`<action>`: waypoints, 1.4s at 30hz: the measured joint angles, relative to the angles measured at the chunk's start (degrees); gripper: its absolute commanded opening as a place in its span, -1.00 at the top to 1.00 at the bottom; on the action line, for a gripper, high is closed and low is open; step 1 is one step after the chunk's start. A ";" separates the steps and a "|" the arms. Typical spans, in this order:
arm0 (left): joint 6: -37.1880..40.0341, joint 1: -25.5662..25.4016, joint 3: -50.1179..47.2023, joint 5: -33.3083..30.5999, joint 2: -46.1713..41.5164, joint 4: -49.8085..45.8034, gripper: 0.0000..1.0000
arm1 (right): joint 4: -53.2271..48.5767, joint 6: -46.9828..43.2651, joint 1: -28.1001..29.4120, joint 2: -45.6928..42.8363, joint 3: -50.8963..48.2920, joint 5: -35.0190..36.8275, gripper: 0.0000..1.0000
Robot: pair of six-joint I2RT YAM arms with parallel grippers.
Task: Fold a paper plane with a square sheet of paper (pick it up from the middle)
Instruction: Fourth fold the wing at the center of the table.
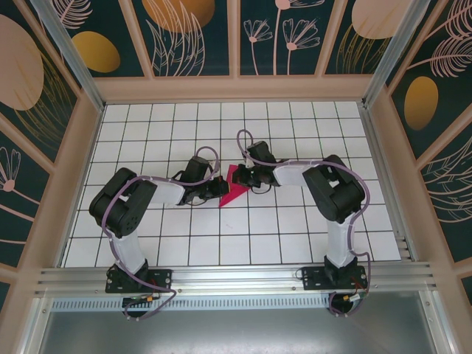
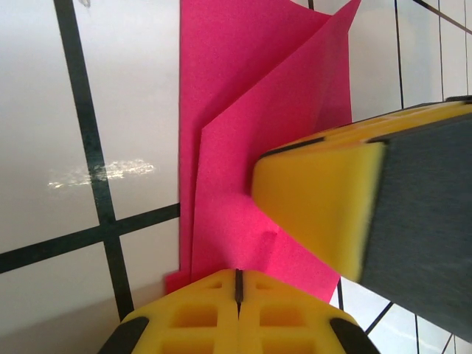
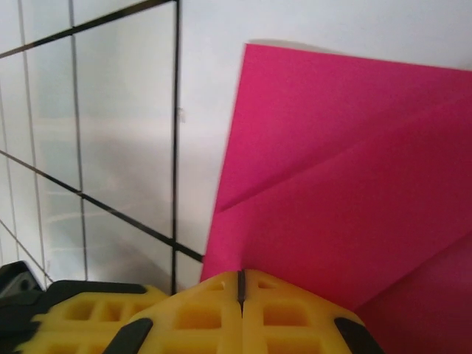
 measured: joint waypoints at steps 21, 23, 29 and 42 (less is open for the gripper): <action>0.96 0.00 0.22 -0.48 0.17 0.04 1.00 | -0.63 -0.98 -10.49 4.63 6.21 -1.81 1.00; 1.03 0.00 0.22 -0.48 0.17 0.04 1.00 | -0.63 -1.40 -12.24 4.63 6.67 0.26 1.00; 1.03 0.00 0.22 -0.48 0.15 0.04 1.00 | -0.63 -2.38 -14.01 2.62 6.56 3.41 0.99; 1.03 0.00 0.22 -0.48 0.15 0.09 1.00 | 2.56 2.05 -1.57 -3.82 -1.99 -1.29 1.00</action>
